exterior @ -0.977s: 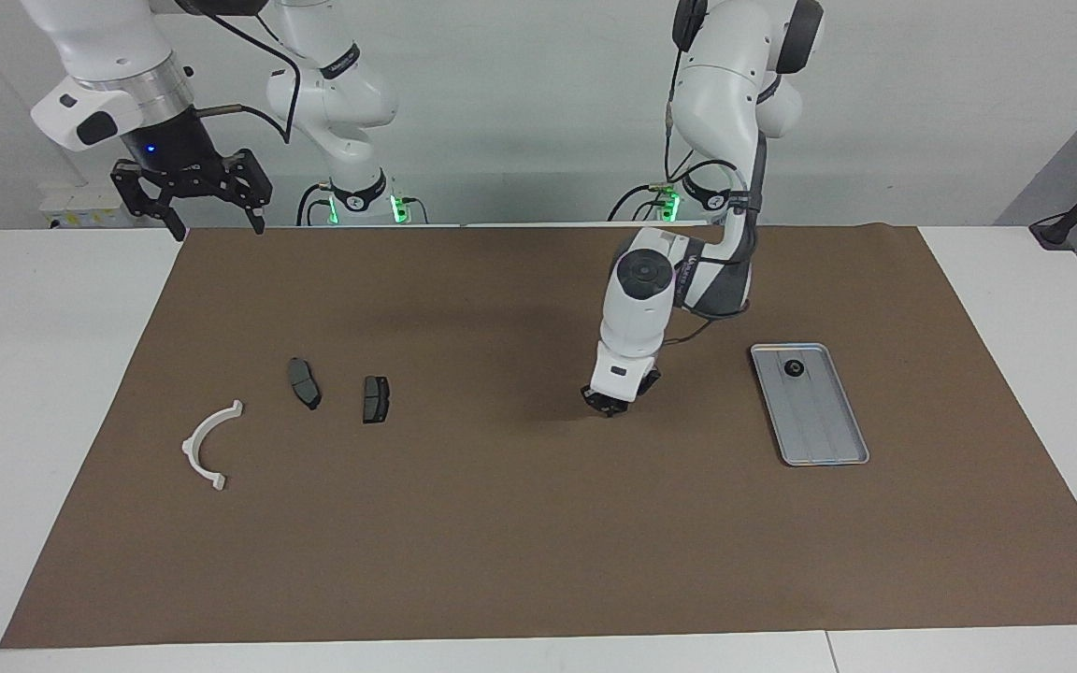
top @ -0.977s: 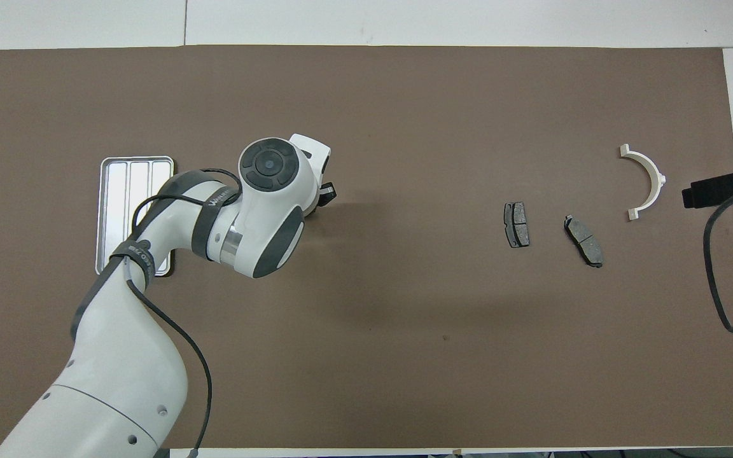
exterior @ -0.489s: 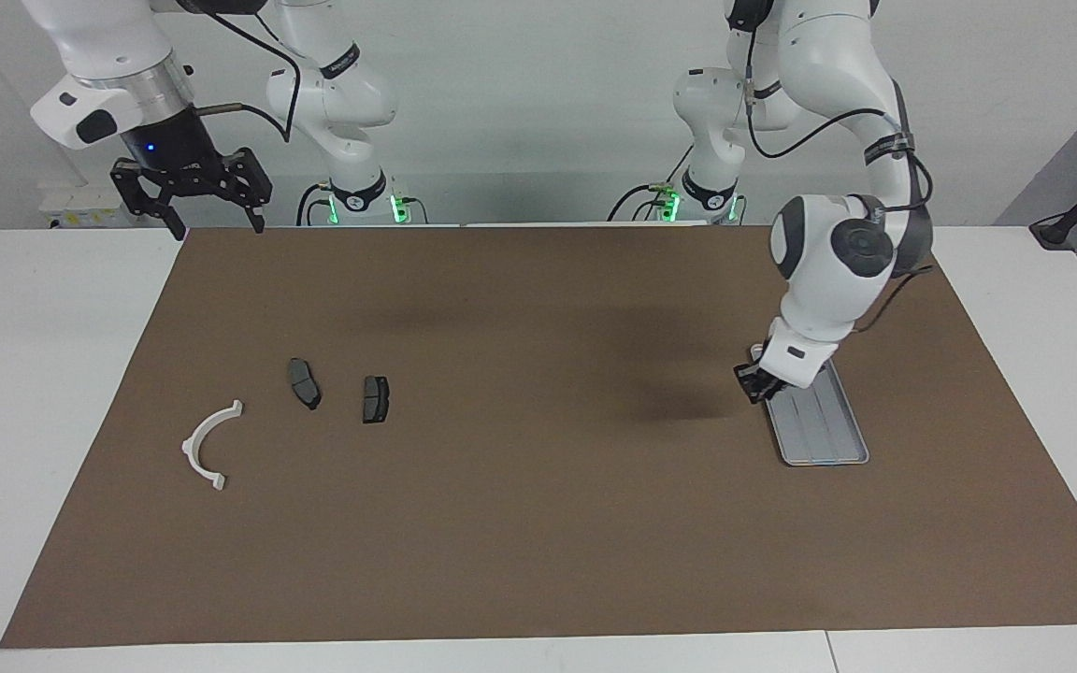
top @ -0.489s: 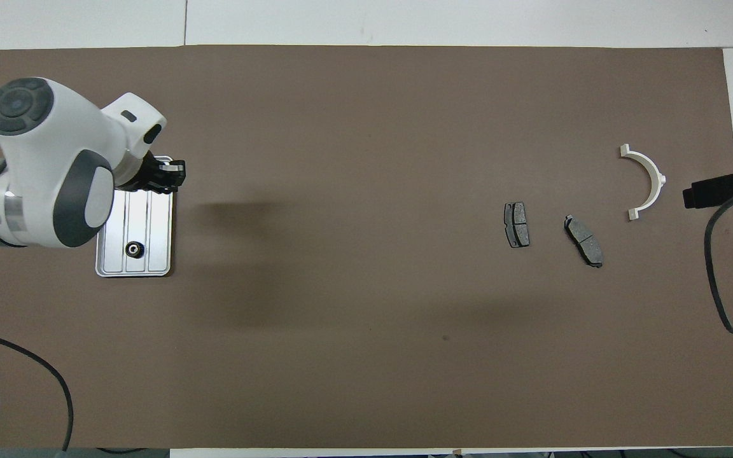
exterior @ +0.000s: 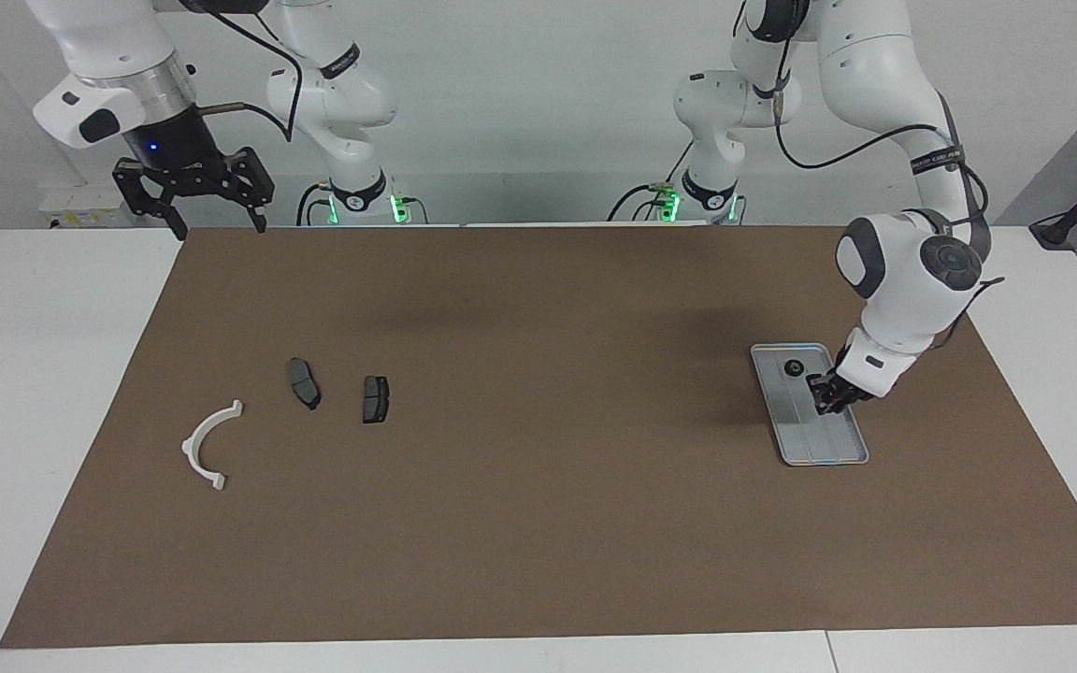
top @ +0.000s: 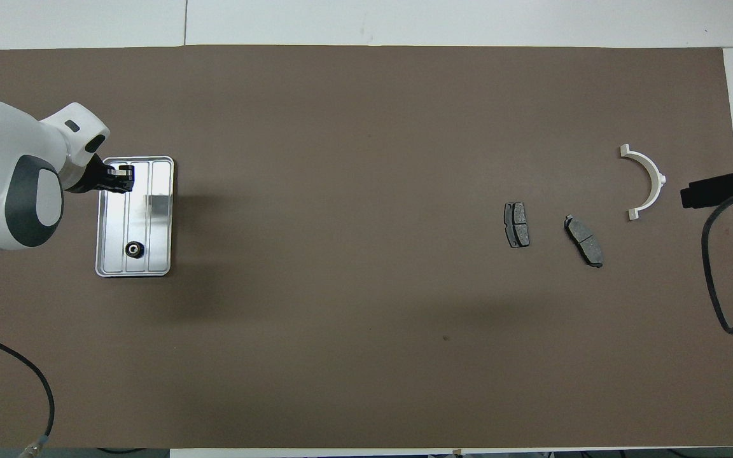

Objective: Pick bearing gear from pile to tray
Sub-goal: 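Lower the gear into the tray and open the left gripper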

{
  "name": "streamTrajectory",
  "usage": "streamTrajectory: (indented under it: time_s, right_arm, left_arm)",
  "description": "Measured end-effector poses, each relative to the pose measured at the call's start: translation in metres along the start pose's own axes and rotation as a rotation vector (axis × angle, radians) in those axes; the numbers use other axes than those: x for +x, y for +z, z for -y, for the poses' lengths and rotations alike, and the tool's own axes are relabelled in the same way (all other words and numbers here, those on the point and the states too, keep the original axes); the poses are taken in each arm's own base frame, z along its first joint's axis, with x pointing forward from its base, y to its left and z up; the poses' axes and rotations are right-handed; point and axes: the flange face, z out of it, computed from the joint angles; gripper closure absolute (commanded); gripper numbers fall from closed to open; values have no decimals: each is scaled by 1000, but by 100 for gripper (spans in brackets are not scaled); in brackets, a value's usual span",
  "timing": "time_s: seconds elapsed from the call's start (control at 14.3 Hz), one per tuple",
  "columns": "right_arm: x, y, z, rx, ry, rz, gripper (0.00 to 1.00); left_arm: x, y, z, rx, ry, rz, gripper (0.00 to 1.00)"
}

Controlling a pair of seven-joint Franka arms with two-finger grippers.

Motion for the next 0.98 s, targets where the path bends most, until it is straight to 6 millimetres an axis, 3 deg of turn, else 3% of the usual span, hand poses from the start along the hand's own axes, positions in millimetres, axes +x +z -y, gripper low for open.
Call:
streamTrajectory:
  time_s: [0.28,0.49,0.56,0.63,0.7,0.98]
  right_arm:
    - [0,-2,0,-1,0,-5,0]
    - [-1,-2,0,-1,1,-5,0]
    - [-1,-2,0,0,0,-5,0]
    - [0,-2,1,0,-2,-5,0]
    - [0,-2,2,2,-4,-5,0]
    - [0,-3,3,5,-9,-8,0]
  left_arm:
    - [-11,36,-1,2,2,-4,94]
    - [-18,48,-1,2,1,11,91]
    - [-19,47,-1,2,1,10,78]
    - [-19,47,-1,2,1,10,32]
    - [-19,47,-1,2,1,10,0]
    - [-14,39,3,2,-5,-5,0]
